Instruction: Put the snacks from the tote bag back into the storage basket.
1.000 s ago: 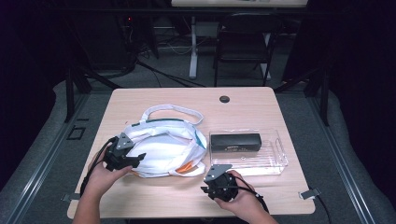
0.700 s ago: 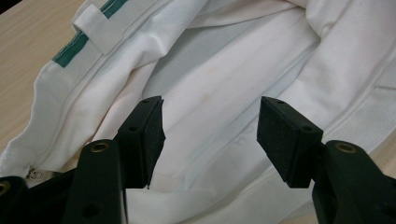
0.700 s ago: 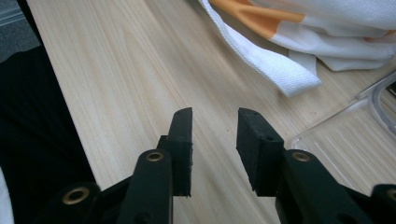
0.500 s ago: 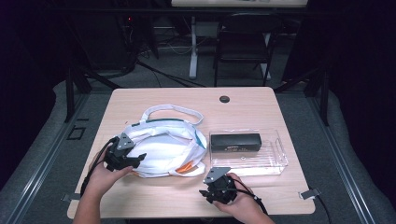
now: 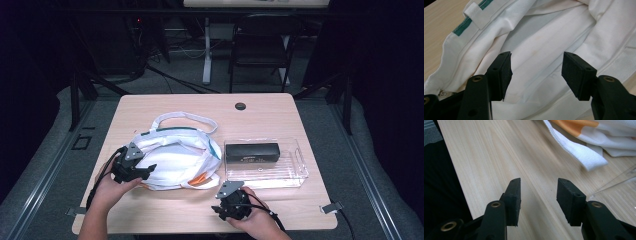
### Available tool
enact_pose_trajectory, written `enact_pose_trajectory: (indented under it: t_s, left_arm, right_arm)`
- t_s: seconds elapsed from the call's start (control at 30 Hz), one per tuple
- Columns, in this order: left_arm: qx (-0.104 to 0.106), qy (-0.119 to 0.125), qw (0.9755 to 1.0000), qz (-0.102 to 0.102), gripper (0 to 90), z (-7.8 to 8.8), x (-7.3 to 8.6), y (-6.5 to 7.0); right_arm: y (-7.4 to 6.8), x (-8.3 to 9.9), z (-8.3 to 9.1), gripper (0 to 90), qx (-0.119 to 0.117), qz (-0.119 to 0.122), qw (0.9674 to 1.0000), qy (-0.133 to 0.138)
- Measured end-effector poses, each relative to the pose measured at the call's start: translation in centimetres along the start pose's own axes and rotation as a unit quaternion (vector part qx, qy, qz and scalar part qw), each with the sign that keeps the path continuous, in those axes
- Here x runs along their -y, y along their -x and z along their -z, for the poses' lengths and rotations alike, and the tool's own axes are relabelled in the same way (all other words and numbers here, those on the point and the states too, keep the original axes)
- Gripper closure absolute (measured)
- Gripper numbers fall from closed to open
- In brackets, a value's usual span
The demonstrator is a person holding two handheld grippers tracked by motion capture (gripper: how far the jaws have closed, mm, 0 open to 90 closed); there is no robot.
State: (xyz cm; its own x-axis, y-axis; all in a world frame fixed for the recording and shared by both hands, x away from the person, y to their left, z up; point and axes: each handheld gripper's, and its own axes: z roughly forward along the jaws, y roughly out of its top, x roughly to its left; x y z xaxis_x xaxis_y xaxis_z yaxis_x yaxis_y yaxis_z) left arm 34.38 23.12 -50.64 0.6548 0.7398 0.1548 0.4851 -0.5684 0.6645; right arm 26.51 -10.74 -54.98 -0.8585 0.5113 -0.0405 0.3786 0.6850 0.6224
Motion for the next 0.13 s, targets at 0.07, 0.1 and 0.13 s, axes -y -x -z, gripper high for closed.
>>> enact_pose_trajectory:
  t_s: [0.07, 0.1, 0.13]
  left_arm:
    - [0.0, 0.0, 1.0, 0.003, 41.1, 0.06, 0.01, -0.14]
    - [0.0, 0.0, 1.0, 0.003, 41.0, 0.06, 0.01, -0.14]
    - [0.0, 0.002, 1.0, 0.004, 41.0, 0.09, 0.0, -0.17]
  right_arm:
    - [-0.14, 0.0, -0.03, 53.7, -0.002, -0.003, 1.0, 0.007]
    - [-0.14, 0.0, -0.03, 53.7, -0.002, -0.003, 1.0, 0.007]
    - [-0.15, 0.01, 0.01, 53.4, -0.002, -0.002, 1.0, 0.009]
